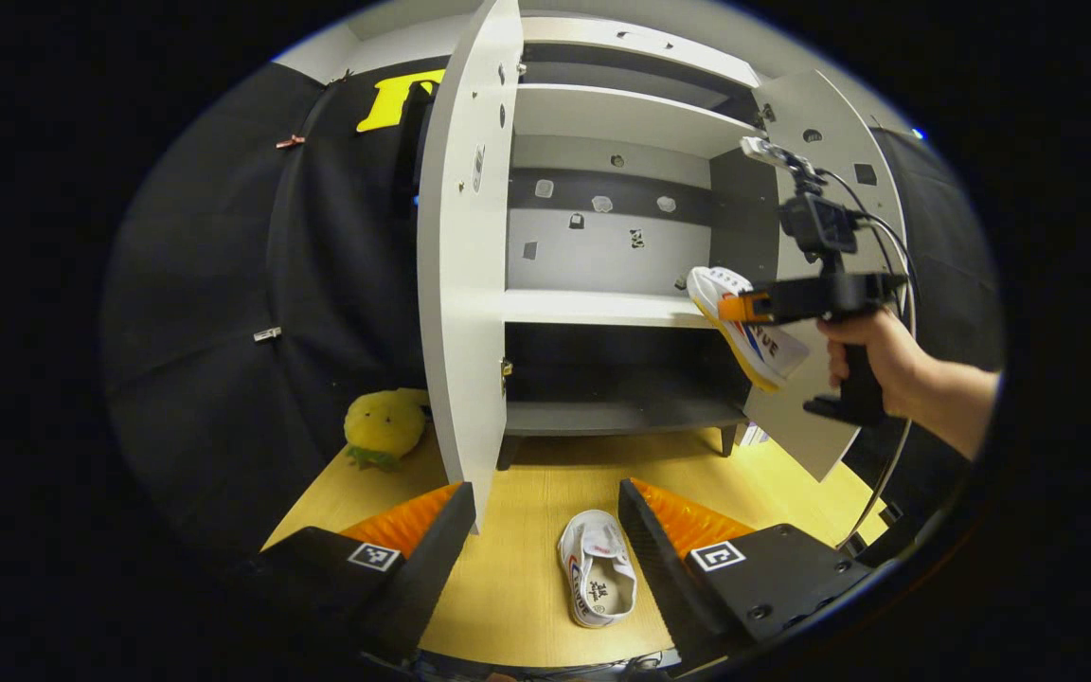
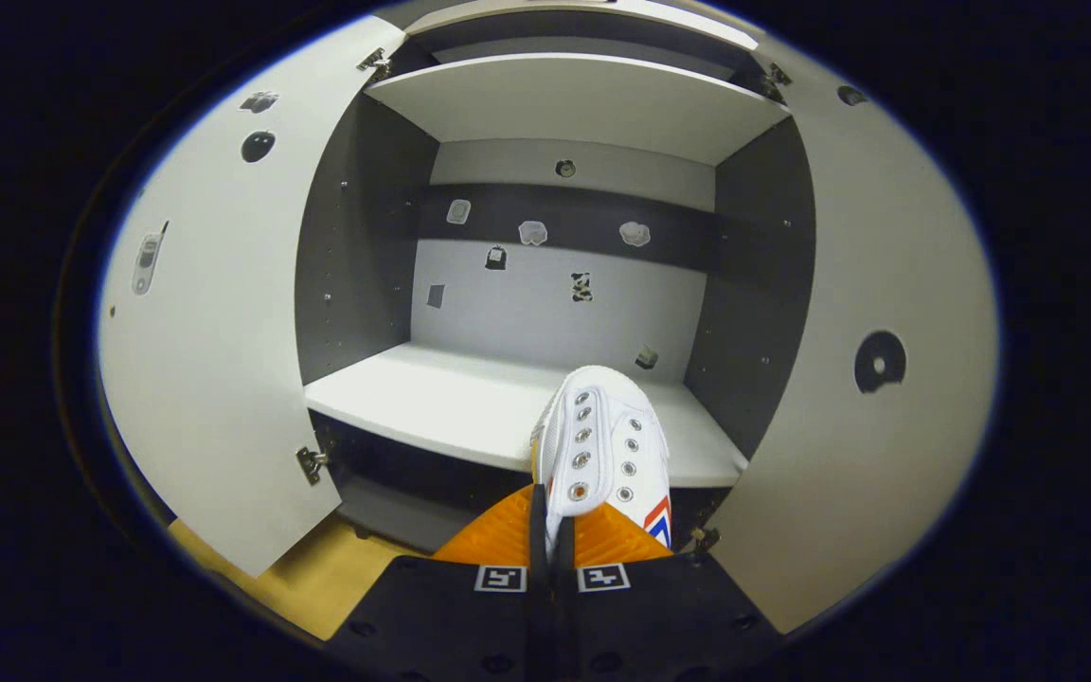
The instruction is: Grab one shoe with the right hand and put it into the shoe cabinet, grab the other shoe with the left hand and put it into the shoe cabinet; then close the right door with the right hand and the left door with the left hand.
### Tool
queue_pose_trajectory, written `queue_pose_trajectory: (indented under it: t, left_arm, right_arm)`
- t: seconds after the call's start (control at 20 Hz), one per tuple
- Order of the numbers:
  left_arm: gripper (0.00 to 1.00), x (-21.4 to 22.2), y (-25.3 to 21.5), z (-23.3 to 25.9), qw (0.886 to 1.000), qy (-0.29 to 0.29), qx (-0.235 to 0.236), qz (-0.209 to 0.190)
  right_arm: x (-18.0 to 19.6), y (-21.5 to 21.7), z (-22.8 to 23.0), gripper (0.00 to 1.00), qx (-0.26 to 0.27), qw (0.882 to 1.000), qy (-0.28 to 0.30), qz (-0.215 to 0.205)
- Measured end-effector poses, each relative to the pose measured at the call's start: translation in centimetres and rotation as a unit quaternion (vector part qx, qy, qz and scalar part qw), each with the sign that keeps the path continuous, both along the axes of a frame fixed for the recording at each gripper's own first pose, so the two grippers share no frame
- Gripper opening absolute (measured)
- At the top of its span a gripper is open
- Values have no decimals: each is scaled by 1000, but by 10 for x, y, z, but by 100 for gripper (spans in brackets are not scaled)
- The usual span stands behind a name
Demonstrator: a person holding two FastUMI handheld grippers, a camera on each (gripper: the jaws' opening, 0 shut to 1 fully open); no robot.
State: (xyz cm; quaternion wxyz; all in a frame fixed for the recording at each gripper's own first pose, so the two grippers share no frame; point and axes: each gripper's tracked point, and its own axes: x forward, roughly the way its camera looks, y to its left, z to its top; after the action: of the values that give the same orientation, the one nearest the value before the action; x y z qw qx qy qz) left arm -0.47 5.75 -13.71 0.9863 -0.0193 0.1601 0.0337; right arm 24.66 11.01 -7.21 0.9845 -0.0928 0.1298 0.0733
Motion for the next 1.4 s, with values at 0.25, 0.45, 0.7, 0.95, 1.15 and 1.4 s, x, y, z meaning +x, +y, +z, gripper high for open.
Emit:
queue_pose_trajectory:
  t: [0.25, 0.45, 0.7, 0.95, 1.15, 1.4]
  left_arm:
    - [95, 9, 9, 13, 1000, -16, 11, 5]
    - [95, 13, 21, 24, 999, -21, 2, 31]
    - [95, 16, 41, 38, 996, -24, -14, 81]
    - [95, 2, 54, 46, 992, -28, -8, 125]
    - [95, -6, 52, 47, 989, -29, -11, 143]
    - [95, -14, 43, 45, 990, -33, -12, 137]
  right_arm:
    - [81, 0, 42, 5, -49, 999, -18, -5]
    - [139, -11, 40, 5, -79, 997, -5, -16]
    - [203, -21, 7, 5, -100, 994, 41, -30]
    - [221, -24, -25, 5, -94, 990, 104, -35]
    - [221, -17, -35, 5, -52, 988, 139, -49]
    - [202, -9, -2, 51, 6, 991, 120, -51]
